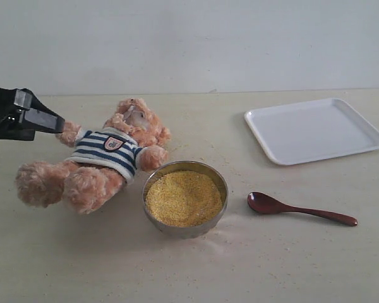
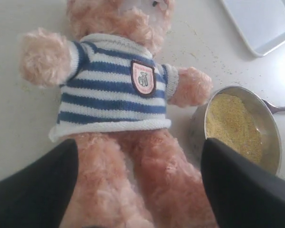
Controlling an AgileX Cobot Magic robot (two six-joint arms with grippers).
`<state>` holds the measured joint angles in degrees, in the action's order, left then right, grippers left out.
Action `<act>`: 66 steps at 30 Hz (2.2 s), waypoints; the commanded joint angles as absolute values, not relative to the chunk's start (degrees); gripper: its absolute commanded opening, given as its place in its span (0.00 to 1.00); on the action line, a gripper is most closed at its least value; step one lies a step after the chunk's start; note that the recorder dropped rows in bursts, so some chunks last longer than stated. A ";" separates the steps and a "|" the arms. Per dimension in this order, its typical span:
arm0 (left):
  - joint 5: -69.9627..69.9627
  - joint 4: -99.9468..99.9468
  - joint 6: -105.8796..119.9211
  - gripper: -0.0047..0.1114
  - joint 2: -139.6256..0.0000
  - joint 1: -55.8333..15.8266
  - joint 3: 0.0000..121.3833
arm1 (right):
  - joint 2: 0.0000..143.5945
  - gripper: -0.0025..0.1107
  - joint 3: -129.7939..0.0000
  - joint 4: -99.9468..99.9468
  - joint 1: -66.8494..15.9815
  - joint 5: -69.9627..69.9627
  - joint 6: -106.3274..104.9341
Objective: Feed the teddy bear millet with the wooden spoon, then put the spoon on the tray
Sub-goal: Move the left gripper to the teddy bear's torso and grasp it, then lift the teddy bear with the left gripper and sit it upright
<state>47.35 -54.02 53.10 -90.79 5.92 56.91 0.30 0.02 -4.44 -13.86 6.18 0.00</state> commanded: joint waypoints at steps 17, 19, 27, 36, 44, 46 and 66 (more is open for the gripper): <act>41.10 -53.65 58.20 0.75 -103.07 5.73 60.25 | 0.00 0.02 0.00 -4.37 -13.69 5.80 0.00; 41.58 -56.68 61.01 0.75 -104.90 5.73 60.69 | 0.00 0.02 0.00 -4.37 -13.69 5.80 0.00; 39.91 -66.15 66.89 0.75 -105.75 5.73 60.69 | 0.00 0.02 0.00 -4.37 -13.69 5.80 0.00; 39.79 -68.14 67.99 0.79 -106.71 5.51 60.69 | 0.00 0.02 0.00 -4.37 -13.69 5.80 0.00; 39.60 -70.52 70.87 0.86 -110.11 5.51 60.69 | 0.00 0.02 0.00 -4.37 -13.69 5.80 0.00; 40.06 -73.72 73.57 0.86 -111.14 5.51 60.69 | 0.00 0.02 0.00 -4.37 -13.69 5.80 0.00; 40.39 -83.22 85.24 0.83 -118.76 0.76 60.69 | 0.00 0.02 0.00 -4.37 -13.69 5.80 0.00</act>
<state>43.28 -82.76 83.92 -118.65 1.75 60.45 0.30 0.02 -4.47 -13.86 6.18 0.00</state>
